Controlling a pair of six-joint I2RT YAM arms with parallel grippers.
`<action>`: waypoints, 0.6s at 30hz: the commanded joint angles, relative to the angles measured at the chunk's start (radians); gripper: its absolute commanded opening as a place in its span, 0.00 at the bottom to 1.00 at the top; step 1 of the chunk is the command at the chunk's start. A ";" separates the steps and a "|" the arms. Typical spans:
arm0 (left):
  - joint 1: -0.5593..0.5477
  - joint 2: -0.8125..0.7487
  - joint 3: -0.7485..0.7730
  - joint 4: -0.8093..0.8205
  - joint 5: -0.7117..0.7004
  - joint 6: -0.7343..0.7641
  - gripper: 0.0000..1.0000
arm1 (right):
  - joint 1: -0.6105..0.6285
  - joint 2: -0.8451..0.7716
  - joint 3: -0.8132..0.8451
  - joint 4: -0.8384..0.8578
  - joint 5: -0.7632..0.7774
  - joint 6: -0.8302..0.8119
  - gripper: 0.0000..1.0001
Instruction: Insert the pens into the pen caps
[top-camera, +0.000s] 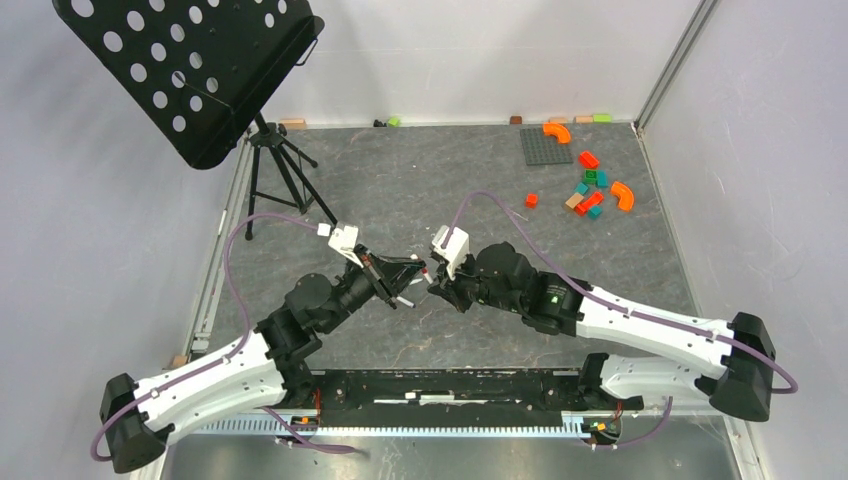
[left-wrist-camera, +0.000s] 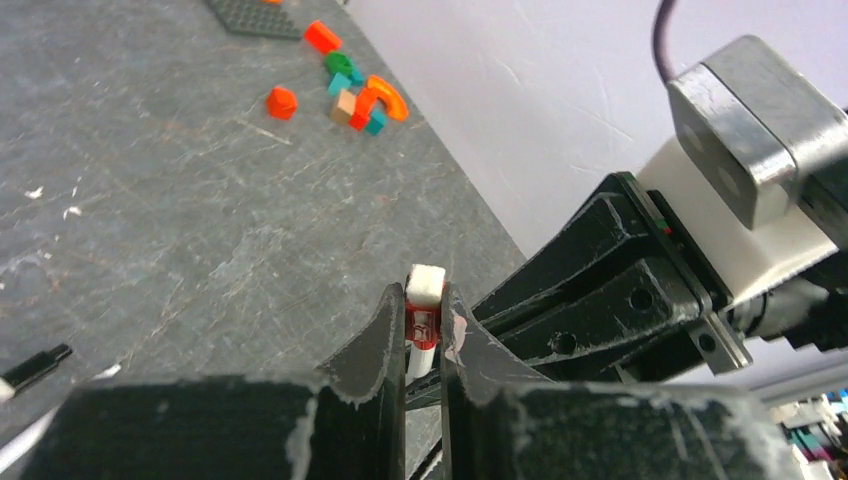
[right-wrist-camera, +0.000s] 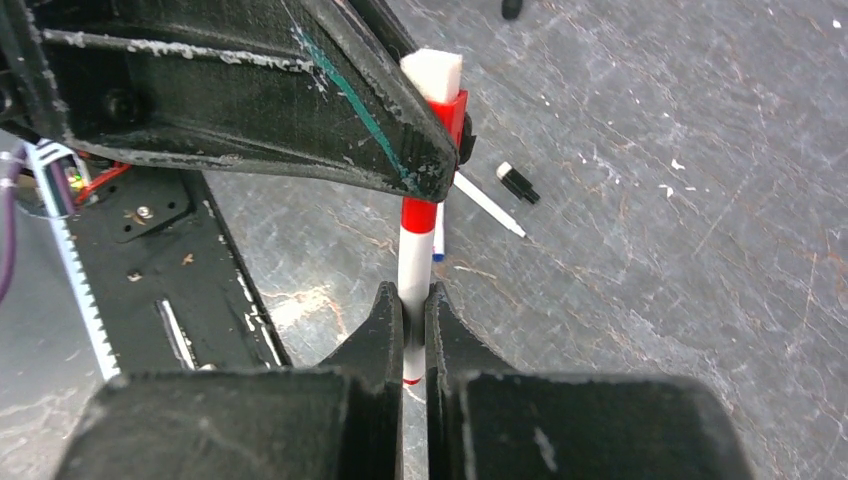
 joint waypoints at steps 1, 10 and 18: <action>-0.005 0.058 0.025 -0.128 -0.055 -0.107 0.02 | -0.005 0.016 0.085 0.123 0.076 -0.019 0.00; -0.005 0.019 0.012 -0.144 -0.059 -0.072 0.21 | -0.005 0.000 0.029 0.126 0.097 -0.015 0.00; -0.004 -0.158 0.051 -0.385 -0.190 -0.020 0.90 | -0.012 -0.085 -0.132 0.144 0.177 0.024 0.00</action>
